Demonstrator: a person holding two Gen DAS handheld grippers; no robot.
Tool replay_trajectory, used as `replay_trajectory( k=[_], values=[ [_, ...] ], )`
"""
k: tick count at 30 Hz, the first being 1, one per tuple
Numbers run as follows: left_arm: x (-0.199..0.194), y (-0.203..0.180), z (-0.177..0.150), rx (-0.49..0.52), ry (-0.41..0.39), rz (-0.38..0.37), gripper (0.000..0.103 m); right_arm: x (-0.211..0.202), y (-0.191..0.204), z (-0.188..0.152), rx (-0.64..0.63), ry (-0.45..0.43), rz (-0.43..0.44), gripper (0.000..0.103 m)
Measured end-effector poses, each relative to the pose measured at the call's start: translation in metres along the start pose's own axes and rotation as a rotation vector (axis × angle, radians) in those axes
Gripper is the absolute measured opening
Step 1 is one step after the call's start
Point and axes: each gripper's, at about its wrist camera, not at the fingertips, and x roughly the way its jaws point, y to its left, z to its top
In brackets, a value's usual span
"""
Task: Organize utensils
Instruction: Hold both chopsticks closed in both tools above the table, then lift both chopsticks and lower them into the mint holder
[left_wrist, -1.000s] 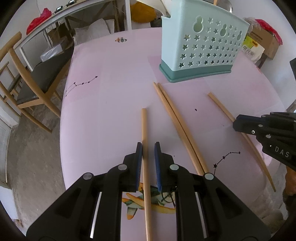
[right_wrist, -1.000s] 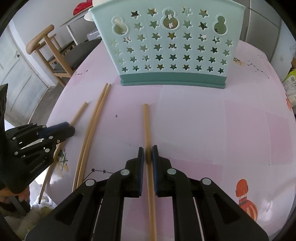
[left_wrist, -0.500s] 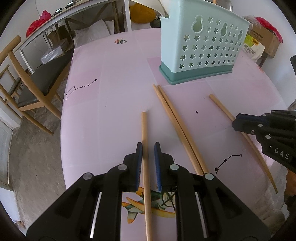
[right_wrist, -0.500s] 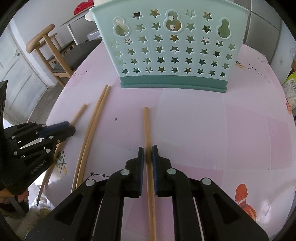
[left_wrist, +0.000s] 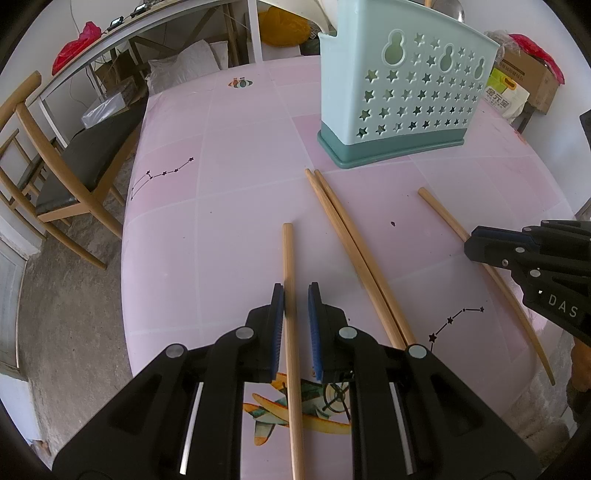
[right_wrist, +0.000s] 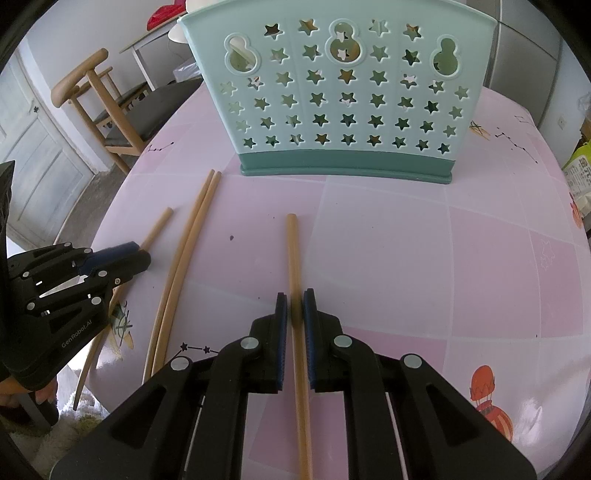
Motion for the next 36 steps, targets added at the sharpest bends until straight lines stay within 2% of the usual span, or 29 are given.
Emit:
replay_trajectory(
  k=[9, 12, 17, 27, 30, 36],
  values=[
    [0.002, 0.001, 0.004, 0.015, -0.031, 0.002, 0.012, 0.000, 0.000, 0.001, 0.002, 0.000, 0.002, 0.010],
    [0.005, 0.005, 0.008, 0.011, -0.041, -0.007, 0.005, -0.001, -0.002, 0.001, 0.009, 0.001, 0.003, 0.010],
    [-0.002, 0.024, 0.009, -0.073, -0.050, -0.094, 0.005, -0.002, -0.003, 0.000, 0.019, 0.001, 0.003, 0.010],
    [-0.093, 0.062, 0.021, -0.188, -0.270, -0.224, 0.005, 0.001, 0.002, 0.004, -0.041, -0.001, -0.021, 0.010],
    [-0.126, 0.068, 0.029, -0.192, -0.355, -0.273, 0.005, 0.002, 0.006, 0.005, -0.062, -0.009, -0.030, 0.009],
    [-0.171, 0.071, 0.052, -0.162, -0.467, -0.354, 0.005, -0.001, 0.003, 0.004, -0.048, -0.045, -0.034, 0.007]
  ],
)
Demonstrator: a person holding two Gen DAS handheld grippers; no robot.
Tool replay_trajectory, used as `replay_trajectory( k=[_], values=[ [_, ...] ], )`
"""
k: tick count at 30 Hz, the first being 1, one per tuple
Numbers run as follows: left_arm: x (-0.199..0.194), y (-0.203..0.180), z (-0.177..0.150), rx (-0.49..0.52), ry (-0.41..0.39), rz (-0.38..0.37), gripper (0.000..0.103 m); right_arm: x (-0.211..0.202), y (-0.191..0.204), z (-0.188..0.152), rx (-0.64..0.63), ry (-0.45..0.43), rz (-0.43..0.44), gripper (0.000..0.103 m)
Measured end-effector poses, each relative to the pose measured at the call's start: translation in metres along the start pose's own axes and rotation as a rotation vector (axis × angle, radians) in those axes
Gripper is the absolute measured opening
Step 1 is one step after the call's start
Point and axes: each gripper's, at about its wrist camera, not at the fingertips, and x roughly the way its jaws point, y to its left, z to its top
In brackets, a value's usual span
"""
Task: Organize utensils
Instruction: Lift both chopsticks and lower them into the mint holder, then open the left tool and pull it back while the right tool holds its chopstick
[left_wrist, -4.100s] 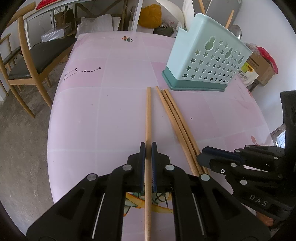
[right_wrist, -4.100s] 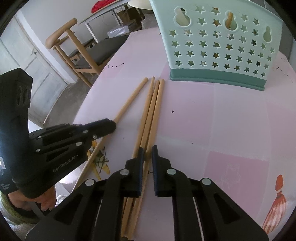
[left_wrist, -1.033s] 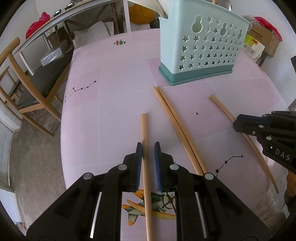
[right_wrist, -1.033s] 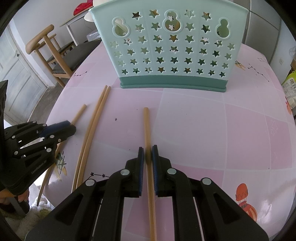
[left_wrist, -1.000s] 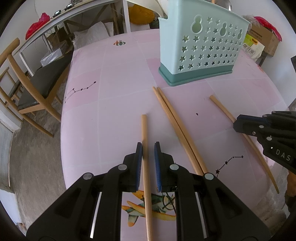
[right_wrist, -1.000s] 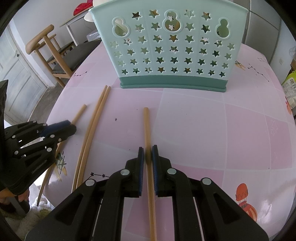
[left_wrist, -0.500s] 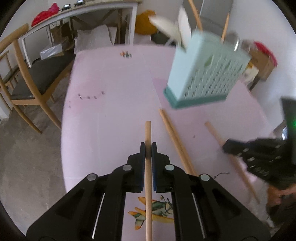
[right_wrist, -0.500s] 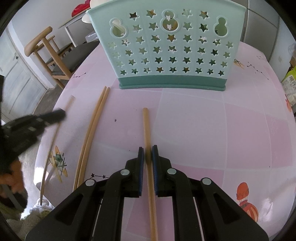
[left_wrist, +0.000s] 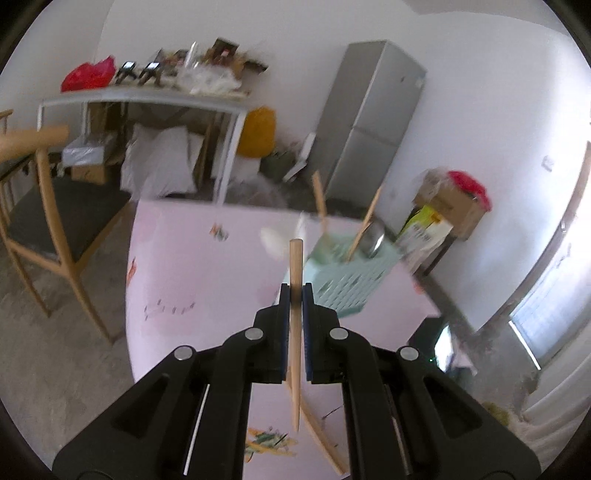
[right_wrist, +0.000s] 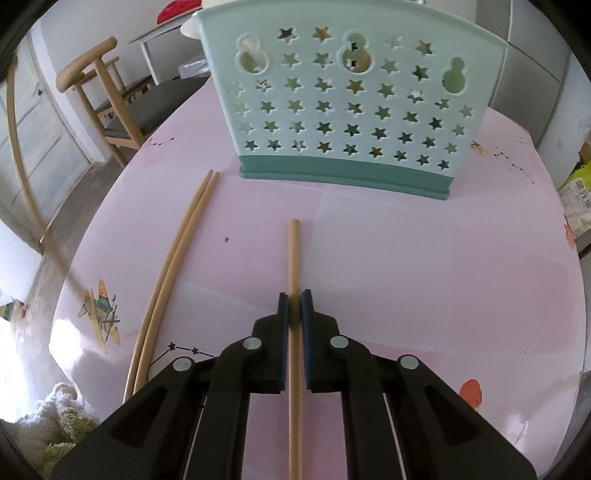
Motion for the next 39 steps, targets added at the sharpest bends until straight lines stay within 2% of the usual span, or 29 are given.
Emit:
replay_trajectory(
  k=[4, 12, 16, 20, 26, 30, 37, 39],
  values=[
    [-0.012, -0.015, 0.026, 0.039, -0.052, -0.064, 0.005, -0.015, -0.012, -0.002, 0.053, -0.050, 0.048, 0.007],
    [-0.022, -0.060, 0.086, 0.135, -0.240, -0.174, 0.005, -0.074, -0.043, 0.003, 0.161, -0.212, 0.122, 0.007],
    [-0.008, -0.074, 0.106, 0.135, -0.299, -0.196, 0.005, -0.104, -0.053, 0.006, 0.204, -0.299, 0.143, 0.007],
    [0.021, -0.083, 0.119, 0.142, -0.330, -0.173, 0.005, -0.121, -0.062, 0.007, 0.224, -0.346, 0.149, 0.007],
    [0.074, -0.090, 0.112, 0.193, -0.338, -0.093, 0.005, -0.126, -0.068, 0.003, 0.238, -0.349, 0.155, 0.007],
    [0.104, -0.093, 0.099, 0.220, -0.321, -0.069, 0.005, -0.125, -0.068, 0.000, 0.243, -0.339, 0.162, 0.007],
    [0.127, -0.083, 0.074, 0.234, -0.251, -0.038, 0.005, -0.123, -0.070, 0.000, 0.255, -0.331, 0.167, 0.007],
    [0.126, -0.078, 0.072, 0.221, -0.245, -0.033, 0.009, -0.124, -0.070, 0.000, 0.258, -0.330, 0.169, 0.007]
  ],
)
